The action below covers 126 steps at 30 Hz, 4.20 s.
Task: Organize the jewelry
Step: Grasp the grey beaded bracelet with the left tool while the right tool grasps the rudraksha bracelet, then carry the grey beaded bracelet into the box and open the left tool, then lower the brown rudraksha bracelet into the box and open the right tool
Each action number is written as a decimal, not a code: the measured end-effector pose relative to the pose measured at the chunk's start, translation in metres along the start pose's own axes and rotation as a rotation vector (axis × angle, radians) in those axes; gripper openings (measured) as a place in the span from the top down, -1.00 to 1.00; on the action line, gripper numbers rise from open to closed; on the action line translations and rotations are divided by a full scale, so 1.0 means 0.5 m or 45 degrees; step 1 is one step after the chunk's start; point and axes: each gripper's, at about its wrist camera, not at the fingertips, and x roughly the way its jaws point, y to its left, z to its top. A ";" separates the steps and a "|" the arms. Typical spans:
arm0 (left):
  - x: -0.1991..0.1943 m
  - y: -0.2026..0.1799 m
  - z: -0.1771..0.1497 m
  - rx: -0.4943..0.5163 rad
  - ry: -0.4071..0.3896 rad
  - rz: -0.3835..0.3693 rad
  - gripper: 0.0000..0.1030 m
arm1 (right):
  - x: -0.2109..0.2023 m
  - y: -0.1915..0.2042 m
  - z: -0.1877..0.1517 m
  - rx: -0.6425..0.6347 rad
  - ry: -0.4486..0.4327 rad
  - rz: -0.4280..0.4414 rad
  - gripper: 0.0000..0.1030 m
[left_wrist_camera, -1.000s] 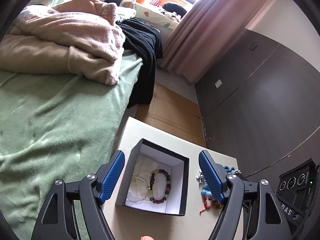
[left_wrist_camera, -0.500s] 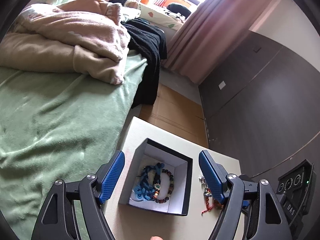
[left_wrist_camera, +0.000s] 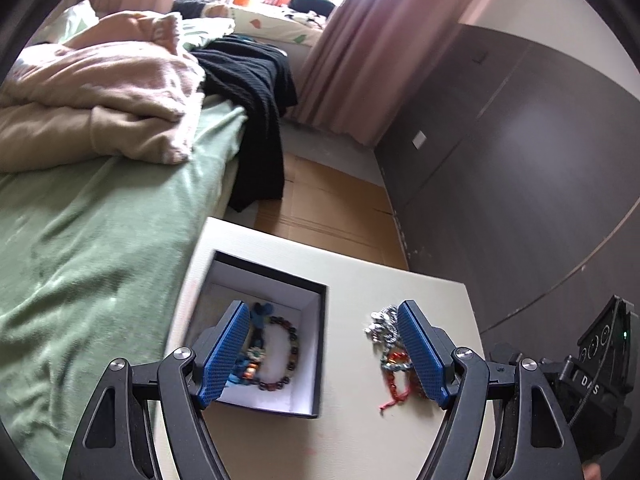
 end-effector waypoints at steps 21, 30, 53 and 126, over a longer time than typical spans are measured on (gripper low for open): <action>0.148 -0.217 -0.078 0.306 0.173 -0.092 0.16 | -0.062 -0.179 0.029 0.344 -0.061 -0.098 -0.34; 0.234 -0.246 -0.110 0.398 0.277 -0.036 0.28 | -0.071 -0.208 0.036 0.408 -0.055 -0.077 -0.34; 0.220 -0.206 -0.089 0.311 0.297 -0.140 0.82 | 0.029 -0.172 0.029 0.284 0.083 -0.180 -0.34; -0.095 0.139 0.050 -0.253 -0.217 -0.016 -0.57 | 0.101 0.206 -0.064 -0.325 -0.054 0.277 0.56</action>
